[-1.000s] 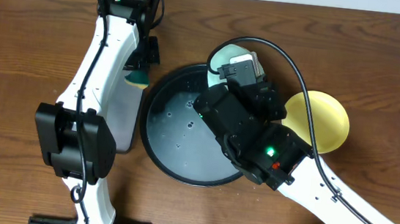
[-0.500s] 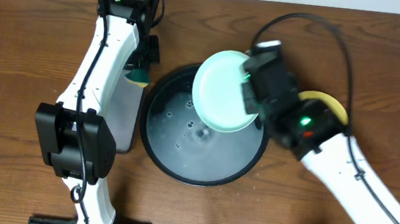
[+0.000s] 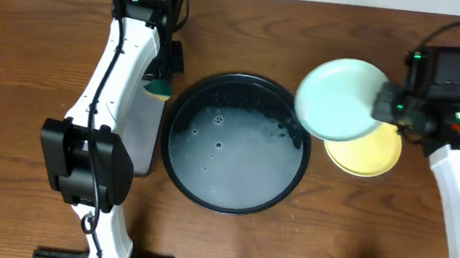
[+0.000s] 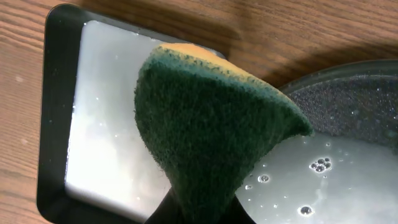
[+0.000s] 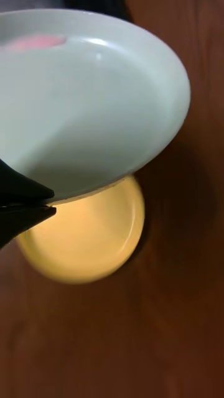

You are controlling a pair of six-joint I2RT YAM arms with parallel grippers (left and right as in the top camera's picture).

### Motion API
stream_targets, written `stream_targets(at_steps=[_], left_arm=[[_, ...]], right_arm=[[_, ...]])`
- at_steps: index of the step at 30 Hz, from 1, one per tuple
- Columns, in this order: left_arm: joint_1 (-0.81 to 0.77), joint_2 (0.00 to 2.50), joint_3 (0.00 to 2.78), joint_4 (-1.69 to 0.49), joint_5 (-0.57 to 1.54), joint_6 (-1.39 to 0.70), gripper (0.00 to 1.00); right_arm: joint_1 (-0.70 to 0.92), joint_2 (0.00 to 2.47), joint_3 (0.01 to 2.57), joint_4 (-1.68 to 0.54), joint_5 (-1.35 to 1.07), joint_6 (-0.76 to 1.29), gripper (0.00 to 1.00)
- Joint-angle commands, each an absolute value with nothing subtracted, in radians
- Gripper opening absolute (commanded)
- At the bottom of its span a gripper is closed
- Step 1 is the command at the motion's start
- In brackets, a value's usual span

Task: Clean dirty plates on tray and stack at the side
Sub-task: 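Lower the pale green plate onto the yellow plate stack, open gripper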

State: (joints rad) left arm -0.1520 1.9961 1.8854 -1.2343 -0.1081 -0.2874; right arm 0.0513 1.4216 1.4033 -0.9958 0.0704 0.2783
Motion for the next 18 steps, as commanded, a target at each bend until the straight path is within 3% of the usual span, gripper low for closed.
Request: stream_targets(at_steps=[1, 18], left_arm=[[-0.147, 1.969, 1.902, -1.241, -0.12, -0.279, 0.08], [-0.147, 1.969, 1.902, -1.241, -0.12, -0.278, 0.08]], right_arm=[[-0.029, 1.472, 1.402, -1.034, 0.16, 0.284, 0.01], [-0.101, 1.768, 1.393, -1.043, 0.206, 0.284, 0.01]])
